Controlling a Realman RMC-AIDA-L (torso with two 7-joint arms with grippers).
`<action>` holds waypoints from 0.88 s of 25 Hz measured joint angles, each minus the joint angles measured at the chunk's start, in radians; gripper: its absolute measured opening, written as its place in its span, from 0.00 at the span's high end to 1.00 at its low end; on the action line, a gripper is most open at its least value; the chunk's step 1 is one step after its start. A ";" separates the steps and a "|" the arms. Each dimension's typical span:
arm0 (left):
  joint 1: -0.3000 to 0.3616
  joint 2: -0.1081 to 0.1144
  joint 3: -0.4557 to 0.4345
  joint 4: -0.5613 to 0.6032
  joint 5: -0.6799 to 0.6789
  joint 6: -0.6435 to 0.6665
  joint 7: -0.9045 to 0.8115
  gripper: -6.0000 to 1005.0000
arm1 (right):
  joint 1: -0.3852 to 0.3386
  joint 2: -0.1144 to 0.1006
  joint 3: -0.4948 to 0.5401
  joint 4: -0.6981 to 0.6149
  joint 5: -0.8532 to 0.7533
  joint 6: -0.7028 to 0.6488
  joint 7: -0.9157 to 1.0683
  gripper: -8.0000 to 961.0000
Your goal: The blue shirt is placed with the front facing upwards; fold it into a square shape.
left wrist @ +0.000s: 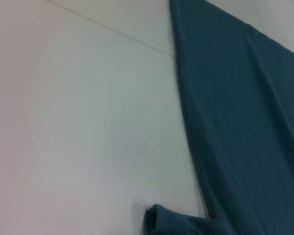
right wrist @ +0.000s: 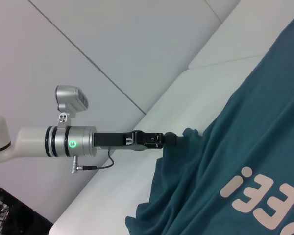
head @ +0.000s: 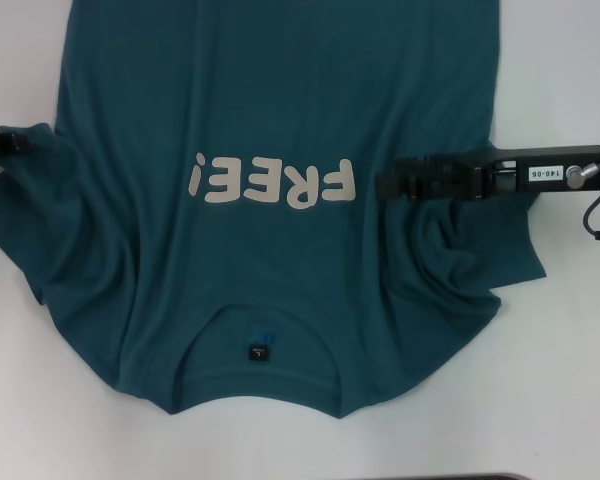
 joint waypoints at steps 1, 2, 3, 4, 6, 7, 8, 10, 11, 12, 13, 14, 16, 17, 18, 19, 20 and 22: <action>0.000 -0.001 -0.001 0.000 0.000 0.000 0.000 0.32 | -0.002 0.000 0.001 0.000 0.000 0.000 0.000 0.05; -0.001 -0.002 -0.002 0.000 0.000 0.000 0.000 0.36 | -0.002 0.000 0.002 0.000 0.000 0.000 0.000 0.05; -0.001 -0.002 -0.004 0.000 0.000 -0.001 0.000 0.40 | -0.003 0.000 0.002 0.000 0.000 0.000 0.000 0.05; 0.000 -0.003 -0.005 0.000 0.000 -0.001 0.000 0.44 | -0.003 0.000 0.003 0.000 0.000 0.000 0.000 0.05; 0.000 -0.003 -0.005 -0.001 0.000 -0.002 -0.001 0.53 | -0.004 0.000 0.003 0.000 0.000 0.000 0.000 0.05; 0.000 -0.003 -0.005 -0.001 0.001 -0.002 -0.001 0.57 | -0.005 -0.001 0.003 0.000 0.000 0.000 0.000 0.05; -0.001 -0.003 -0.004 -0.001 0.001 -0.002 -0.001 0.61 | -0.005 -0.001 0.003 0.000 0.000 0.000 0.000 0.05; 0.000 -0.004 -0.003 -0.002 0.001 -0.002 -0.001 0.69 | -0.005 -0.002 0.003 0.000 0.000 0.000 0.000 0.05; 0.000 -0.004 -0.003 -0.003 0.001 -0.001 -0.002 0.73 | -0.005 -0.002 0.003 0.000 0.000 0.000 0.000 0.05; 0.000 -0.005 -0.003 -0.008 0.001 0.003 -0.003 0.76 | -0.005 -0.002 0.003 0.000 0.000 0.000 0.000 0.05; 0.004 -0.007 -0.004 -0.021 0.001 0.013 -0.010 0.80 | -0.005 -0.002 0.003 0.000 0.000 0.000 0.000 0.05; 0.010 -0.009 -0.004 -0.036 0.000 0.026 -0.018 0.83 | -0.005 -0.002 0.003 0.000 0.000 0.000 0.001 0.05; 0.024 -0.015 -0.005 -0.074 -0.003 0.062 -0.037 0.91 | -0.005 -0.003 0.003 0.000 0.000 0.000 0.008 0.05; 0.031 -0.018 -0.006 -0.093 -0.006 0.082 -0.047 0.91 | -0.005 -0.004 0.003 0.000 0.000 0.000 0.010 0.05; 0.039 -0.021 -0.007 -0.116 -0.009 0.106 -0.062 0.92 | -0.005 -0.004 0.003 0.000 0.000 0.000 0.012 0.05; 0.045 -0.026 -0.008 -0.139 -0.009 0.128 -0.078 0.93 | -0.006 -0.004 0.003 0.000 0.000 0.000 0.012 0.05; 0.049 -0.031 -0.008 -0.160 -0.009 0.148 -0.095 0.94 | -0.006 -0.005 0.003 0.000 0.000 0.000 0.013 0.05; 0.054 -0.041 -0.007 -0.193 -0.006 0.176 -0.124 0.95 | -0.006 -0.005 0.003 0.000 0.000 0.000 0.013 0.05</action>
